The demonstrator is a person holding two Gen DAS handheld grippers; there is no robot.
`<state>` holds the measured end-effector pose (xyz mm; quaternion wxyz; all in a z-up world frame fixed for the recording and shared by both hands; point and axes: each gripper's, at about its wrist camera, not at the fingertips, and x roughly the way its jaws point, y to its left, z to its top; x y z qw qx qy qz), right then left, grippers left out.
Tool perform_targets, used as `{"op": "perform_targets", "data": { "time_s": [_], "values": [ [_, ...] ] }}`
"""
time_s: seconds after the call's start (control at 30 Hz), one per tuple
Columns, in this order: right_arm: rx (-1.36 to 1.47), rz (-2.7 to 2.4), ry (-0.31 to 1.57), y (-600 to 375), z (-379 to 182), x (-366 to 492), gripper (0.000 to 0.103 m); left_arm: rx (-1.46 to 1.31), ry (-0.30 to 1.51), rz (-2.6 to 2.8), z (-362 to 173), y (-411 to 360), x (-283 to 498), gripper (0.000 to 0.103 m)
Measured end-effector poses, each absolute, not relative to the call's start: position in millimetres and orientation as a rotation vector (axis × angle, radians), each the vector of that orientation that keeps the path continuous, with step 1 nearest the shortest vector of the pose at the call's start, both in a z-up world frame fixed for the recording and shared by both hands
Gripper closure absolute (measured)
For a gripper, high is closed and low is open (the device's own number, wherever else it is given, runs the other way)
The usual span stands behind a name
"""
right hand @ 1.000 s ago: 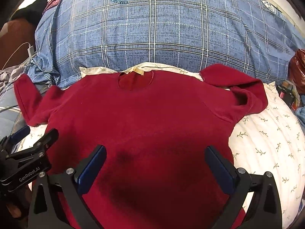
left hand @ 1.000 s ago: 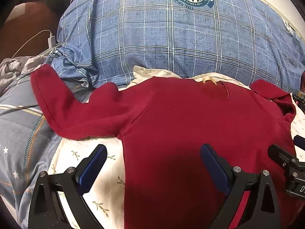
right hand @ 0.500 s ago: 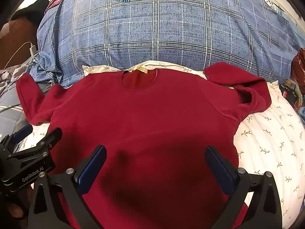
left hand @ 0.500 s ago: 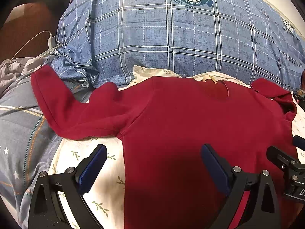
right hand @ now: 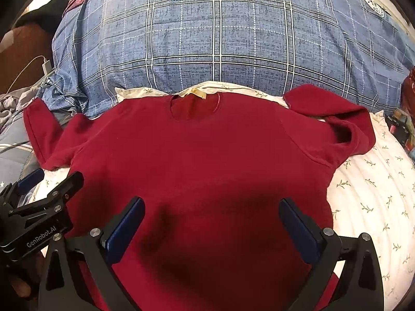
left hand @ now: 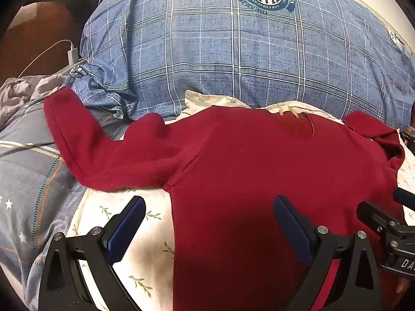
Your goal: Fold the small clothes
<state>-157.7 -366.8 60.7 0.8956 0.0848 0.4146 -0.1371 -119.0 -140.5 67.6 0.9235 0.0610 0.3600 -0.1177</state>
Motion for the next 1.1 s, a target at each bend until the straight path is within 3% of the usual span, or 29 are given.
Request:
{"op": "perform_targets", "data": {
  "time_s": [1.1],
  "values": [
    [0.150, -0.356, 0.883, -372, 52, -142, 0.000, 0.069, 0.754, -0.242, 68, -130, -104, 0.004]
  ]
}}
